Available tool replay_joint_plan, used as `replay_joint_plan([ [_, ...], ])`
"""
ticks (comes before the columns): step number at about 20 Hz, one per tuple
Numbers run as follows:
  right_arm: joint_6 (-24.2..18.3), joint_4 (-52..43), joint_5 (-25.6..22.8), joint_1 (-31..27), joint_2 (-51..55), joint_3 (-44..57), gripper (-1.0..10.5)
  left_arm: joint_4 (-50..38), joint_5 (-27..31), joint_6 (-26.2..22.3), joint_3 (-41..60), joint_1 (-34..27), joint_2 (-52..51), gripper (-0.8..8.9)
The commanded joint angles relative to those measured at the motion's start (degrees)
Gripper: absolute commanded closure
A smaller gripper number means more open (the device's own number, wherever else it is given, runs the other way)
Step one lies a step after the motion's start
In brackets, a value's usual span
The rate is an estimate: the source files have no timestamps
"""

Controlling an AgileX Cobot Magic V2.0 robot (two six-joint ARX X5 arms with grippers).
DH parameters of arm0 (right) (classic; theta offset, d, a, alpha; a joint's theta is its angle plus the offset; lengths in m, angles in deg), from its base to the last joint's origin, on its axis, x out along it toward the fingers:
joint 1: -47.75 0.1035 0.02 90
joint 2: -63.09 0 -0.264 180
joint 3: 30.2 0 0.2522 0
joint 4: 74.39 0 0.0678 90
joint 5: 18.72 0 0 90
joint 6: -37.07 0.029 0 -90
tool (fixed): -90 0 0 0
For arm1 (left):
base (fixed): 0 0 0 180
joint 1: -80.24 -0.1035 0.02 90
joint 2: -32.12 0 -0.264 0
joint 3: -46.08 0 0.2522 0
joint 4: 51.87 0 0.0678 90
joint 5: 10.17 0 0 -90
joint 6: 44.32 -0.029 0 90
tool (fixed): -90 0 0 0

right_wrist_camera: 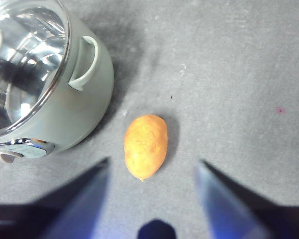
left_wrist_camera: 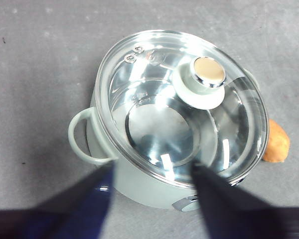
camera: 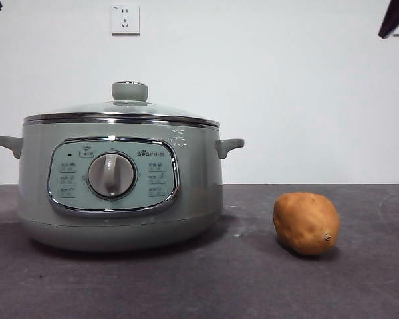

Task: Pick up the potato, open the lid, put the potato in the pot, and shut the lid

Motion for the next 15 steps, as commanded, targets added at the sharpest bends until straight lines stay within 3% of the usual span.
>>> replay_joint_plan([
  [1, -0.1, -0.5, 0.1, 0.5, -0.1, -0.2, 3.2, -0.9, -0.2, -0.9, -0.2, 0.0, -0.1, 3.95],
  [5, 3.4, -2.1, -2.1, 6.8, -3.4, -0.2, 3.2, -3.2, -0.3, 0.9, -0.2, 0.0, -0.1, 3.96],
  [11, 6.4, -3.8, -15.3, 18.9, -15.0, -0.2, 3.3, -3.2, -0.3, 0.9, -0.2, 0.0, -0.1, 3.96],
  [15, 8.2, -8.0, -17.0, 22.4, -22.9, -0.2, 3.3, -3.2, -0.2, 0.9, -0.2, 0.0, -0.1, 3.97],
])
